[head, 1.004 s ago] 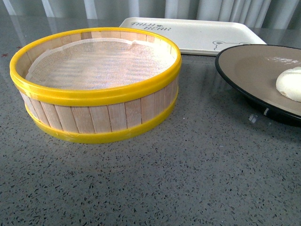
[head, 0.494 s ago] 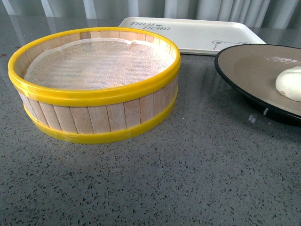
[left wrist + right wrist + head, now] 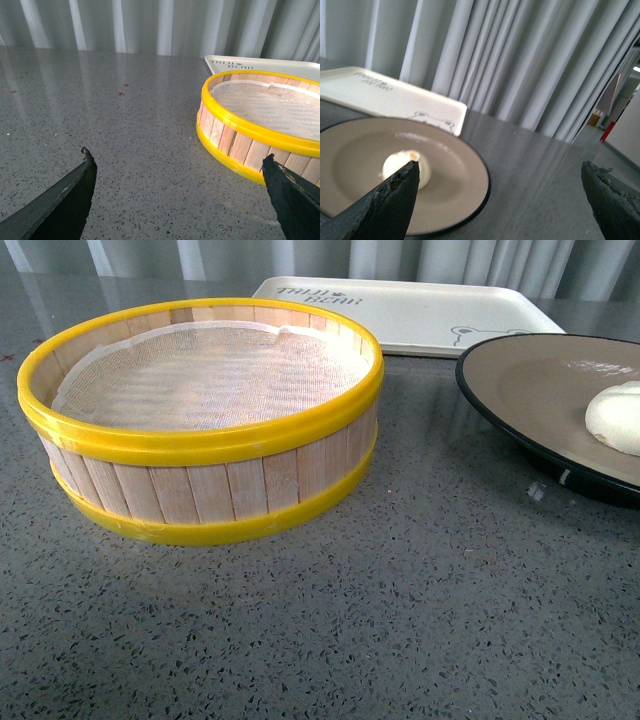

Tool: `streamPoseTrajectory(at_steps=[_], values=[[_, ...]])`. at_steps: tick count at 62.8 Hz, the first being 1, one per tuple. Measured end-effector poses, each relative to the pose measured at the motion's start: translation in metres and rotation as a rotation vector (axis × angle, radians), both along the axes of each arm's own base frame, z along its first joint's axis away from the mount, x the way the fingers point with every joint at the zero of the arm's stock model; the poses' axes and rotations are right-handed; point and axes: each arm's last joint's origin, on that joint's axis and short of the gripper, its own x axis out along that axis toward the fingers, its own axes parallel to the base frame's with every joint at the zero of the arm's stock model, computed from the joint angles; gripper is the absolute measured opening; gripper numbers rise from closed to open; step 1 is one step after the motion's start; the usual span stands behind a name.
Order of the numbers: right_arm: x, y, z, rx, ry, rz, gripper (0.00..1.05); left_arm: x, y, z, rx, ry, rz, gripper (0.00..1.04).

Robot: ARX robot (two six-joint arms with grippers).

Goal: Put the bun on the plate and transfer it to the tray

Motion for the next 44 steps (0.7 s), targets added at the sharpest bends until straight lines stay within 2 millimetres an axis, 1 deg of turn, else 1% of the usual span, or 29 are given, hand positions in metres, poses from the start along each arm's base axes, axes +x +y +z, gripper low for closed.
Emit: streamPoseTrajectory(at_steps=[3, 6, 10, 14, 15, 18, 20, 23, 27, 28, 29, 32, 39, 44], values=[[0.006, -0.004, 0.009, -0.007, -0.025, -0.003, 0.96, 0.0, 0.0, 0.0, 0.0, 0.0, 0.0, 0.98], [0.016, -0.011, 0.021, 0.004, -0.05, -0.006, 0.96, 0.0, 0.0, 0.0, 0.0, 0.0, 0.0, 0.98], [0.034, -0.026, 0.033, 0.081, -0.004, -0.007, 0.96, 0.0, 0.0, 0.0, 0.0, 0.0, 0.0, 0.98], [0.048, -0.04, 0.036, 0.202, 0.079, -0.003, 0.96, 0.0, 0.0, 0.0, 0.0, 0.0, 0.0, 0.98], [0.052, -0.044, 0.036, 0.265, 0.111, 0.002, 0.96, 0.0, 0.0, 0.0, 0.0, 0.0, 0.0, 0.98], [0.061, -0.053, 0.035, 0.382, 0.18, 0.006, 0.96, 0.0, 0.0, 0.0, 0.0, 0.0, 0.0, 0.98], [0.068, -0.06, 0.035, 0.507, 0.24, 0.018, 0.96, 0.0, 0.0, 0.0, 0.0, 0.0, 0.0, 0.98], [0.074, -0.067, 0.035, 0.654, 0.303, 0.041, 0.96, 0.0, 0.0, 0.0, 0.0, 0.0, 0.0, 0.98], [0.079, -0.07, 0.037, 0.846, 0.359, 0.076, 0.96, 0.0, 0.0, 0.0, 0.0, 0.0, 0.0, 0.98], [0.079, -0.07, 0.037, 0.86, 0.364, 0.083, 0.96, 0.0, 0.0, 0.0, 0.0, 0.0, 0.0, 0.98], [0.08, -0.071, 0.038, 0.937, 0.38, 0.097, 0.96, 0.0, 0.0, 0.0, 0.0, 0.0, 0.0, 0.98], [0.082, -0.071, 0.038, 1.072, 0.417, 0.129, 0.96, 0.0, 0.0, 0.0, 0.0, 0.0, 0.0, 0.98], [0.084, -0.068, 0.034, 1.31, 0.493, 0.17, 0.96, 0.0, 0.0, 0.0, 0.0, 0.0, 0.0, 0.98], [0.085, -0.067, 0.029, 1.417, 0.536, 0.172, 0.96, 0.0, 0.0, 0.0, 0.0, 0.0, 0.0, 0.98]])
